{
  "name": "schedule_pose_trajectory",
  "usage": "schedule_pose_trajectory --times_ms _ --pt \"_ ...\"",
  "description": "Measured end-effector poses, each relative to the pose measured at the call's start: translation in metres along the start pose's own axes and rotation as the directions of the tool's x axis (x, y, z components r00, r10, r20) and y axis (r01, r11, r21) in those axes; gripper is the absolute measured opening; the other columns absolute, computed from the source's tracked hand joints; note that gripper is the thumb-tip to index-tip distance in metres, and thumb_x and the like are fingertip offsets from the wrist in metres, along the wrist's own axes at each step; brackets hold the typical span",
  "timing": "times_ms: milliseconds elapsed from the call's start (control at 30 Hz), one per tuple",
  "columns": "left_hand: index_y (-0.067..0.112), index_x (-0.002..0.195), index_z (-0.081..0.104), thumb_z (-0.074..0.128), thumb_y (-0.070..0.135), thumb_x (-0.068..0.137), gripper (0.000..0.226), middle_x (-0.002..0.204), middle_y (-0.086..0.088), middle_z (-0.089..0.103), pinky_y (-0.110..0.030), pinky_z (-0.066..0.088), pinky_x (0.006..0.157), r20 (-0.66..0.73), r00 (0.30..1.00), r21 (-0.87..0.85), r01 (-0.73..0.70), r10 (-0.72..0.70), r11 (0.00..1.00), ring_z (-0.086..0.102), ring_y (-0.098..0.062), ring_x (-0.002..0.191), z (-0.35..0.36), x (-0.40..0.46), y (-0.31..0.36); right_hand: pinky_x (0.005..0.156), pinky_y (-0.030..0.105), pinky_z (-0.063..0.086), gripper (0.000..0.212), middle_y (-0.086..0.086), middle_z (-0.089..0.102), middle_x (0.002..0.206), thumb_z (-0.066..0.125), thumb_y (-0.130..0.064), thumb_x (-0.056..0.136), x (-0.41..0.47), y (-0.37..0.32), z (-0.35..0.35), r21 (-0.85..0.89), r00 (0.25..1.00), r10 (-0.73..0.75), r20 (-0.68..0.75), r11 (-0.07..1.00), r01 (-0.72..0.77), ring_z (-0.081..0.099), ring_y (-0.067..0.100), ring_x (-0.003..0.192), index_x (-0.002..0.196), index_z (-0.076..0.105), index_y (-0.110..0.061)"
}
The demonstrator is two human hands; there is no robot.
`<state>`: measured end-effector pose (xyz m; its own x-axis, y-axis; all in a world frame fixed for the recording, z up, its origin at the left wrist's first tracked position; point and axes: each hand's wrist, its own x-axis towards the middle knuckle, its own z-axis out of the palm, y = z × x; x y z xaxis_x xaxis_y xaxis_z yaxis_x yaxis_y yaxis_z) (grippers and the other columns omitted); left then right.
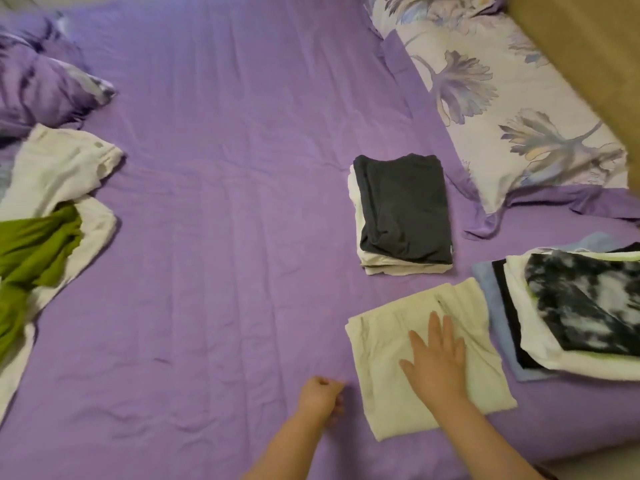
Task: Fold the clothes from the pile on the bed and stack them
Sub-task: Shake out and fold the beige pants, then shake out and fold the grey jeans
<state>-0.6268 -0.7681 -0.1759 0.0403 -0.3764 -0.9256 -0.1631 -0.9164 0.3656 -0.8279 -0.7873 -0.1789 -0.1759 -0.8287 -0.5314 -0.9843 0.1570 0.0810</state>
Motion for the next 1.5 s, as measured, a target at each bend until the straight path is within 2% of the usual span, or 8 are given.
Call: schedule_pose_trajectory --times_ms 233,467,567,767,933,1033,1333,1500 --pt "0.017 0.069 0.047 0.050 0.011 0.096 0.028 0.061 -0.003 0.052 -0.015 0.034 0.037 -0.063 0.994 0.065 -0.090 0.094 0.994 0.048 -0.009 0.045 -0.077 -0.035 -0.024 0.115 0.035 0.017 0.062 -0.002 0.026 0.155 0.038 -0.047 0.097 -0.046 -0.119 0.002 0.033 0.950 -0.306 0.056 0.952 0.305 0.019 0.018 0.144 0.151 0.017 -0.024" --pt "0.012 0.072 0.054 0.052 0.014 0.094 0.023 0.089 -0.028 0.064 -0.031 0.038 0.064 -0.204 0.968 0.114 -0.124 0.146 0.986 0.049 -0.014 0.078 -0.211 -0.063 -0.091 0.107 0.027 0.028 0.053 -0.002 0.043 0.145 0.036 -0.047 0.097 -0.103 -0.266 -0.004 0.011 0.836 -0.546 0.054 0.837 0.547 0.038 0.014 0.132 0.145 0.031 -0.024" --pt "0.019 0.060 0.045 0.052 0.012 0.094 0.035 0.065 -0.009 0.051 -0.029 0.034 0.063 -0.268 0.947 0.086 -0.160 0.177 0.983 0.045 -0.015 0.076 -0.277 -0.073 -0.131 0.105 0.026 0.028 0.050 -0.002 0.044 0.144 0.035 -0.048 0.098 -0.135 -0.328 -0.002 -0.030 0.795 -0.604 0.054 0.795 0.606 0.038 0.014 0.133 0.143 0.035 -0.025" --pt "0.019 0.061 0.044 0.052 0.016 0.094 0.034 0.068 -0.008 0.051 -0.034 0.042 0.069 -0.378 0.911 0.067 -0.155 0.168 0.986 0.047 -0.016 0.075 -0.399 -0.114 -0.213 0.104 0.027 0.030 0.046 -0.004 0.046 0.142 0.037 -0.044 0.098 -0.207 -0.441 0.010 -0.094 0.742 -0.667 0.074 0.736 0.671 0.041 0.014 0.132 0.142 0.036 -0.028" --pt "0.010 0.097 0.064 0.052 0.028 0.092 0.022 0.107 -0.011 0.068 -0.025 0.043 0.081 -0.448 0.881 0.133 -0.101 0.151 0.986 0.061 -0.023 0.103 -0.479 -0.157 -0.264 0.102 0.025 0.033 0.043 -0.006 0.044 0.141 0.037 -0.038 0.098 -0.251 -0.512 0.006 -0.104 0.711 -0.699 0.076 0.703 0.703 0.042 0.013 0.130 0.141 0.038 -0.029" --pt "0.020 0.087 0.058 0.052 0.028 0.092 0.012 0.108 -0.009 0.068 -0.024 0.043 0.081 -0.466 0.870 0.134 -0.109 0.160 0.985 0.061 -0.023 0.103 -0.514 -0.170 -0.280 0.101 0.025 0.034 0.043 -0.006 0.044 0.142 0.037 -0.036 0.098 -0.266 -0.543 -0.002 -0.102 0.695 -0.716 0.073 0.688 0.719 0.044 0.015 0.129 0.140 0.040 -0.028" --pt "0.017 0.080 0.050 0.051 0.023 0.093 0.014 0.100 -0.015 0.066 -0.030 0.049 0.084 -0.509 0.837 0.079 -0.185 0.199 0.980 0.055 -0.017 0.080 -0.573 -0.166 -0.262 0.098 0.027 0.038 0.042 -0.003 0.048 0.139 0.036 -0.036 0.099 -0.255 -0.608 -0.038 -0.088 0.670 -0.741 0.045 0.666 0.741 0.047 0.017 0.125 0.138 0.045 -0.024" --pt "0.017 0.093 0.059 0.051 0.026 0.094 0.013 0.107 -0.009 0.067 -0.029 0.049 0.085 -0.498 0.840 0.086 -0.200 0.216 0.976 0.064 -0.023 0.097 -0.600 -0.141 -0.220 0.098 0.028 0.040 0.040 -0.001 0.050 0.138 0.037 -0.033 0.099 -0.214 -0.630 -0.063 -0.064 0.683 -0.730 0.040 0.680 0.730 0.048 0.018 0.124 0.137 0.047 -0.021"
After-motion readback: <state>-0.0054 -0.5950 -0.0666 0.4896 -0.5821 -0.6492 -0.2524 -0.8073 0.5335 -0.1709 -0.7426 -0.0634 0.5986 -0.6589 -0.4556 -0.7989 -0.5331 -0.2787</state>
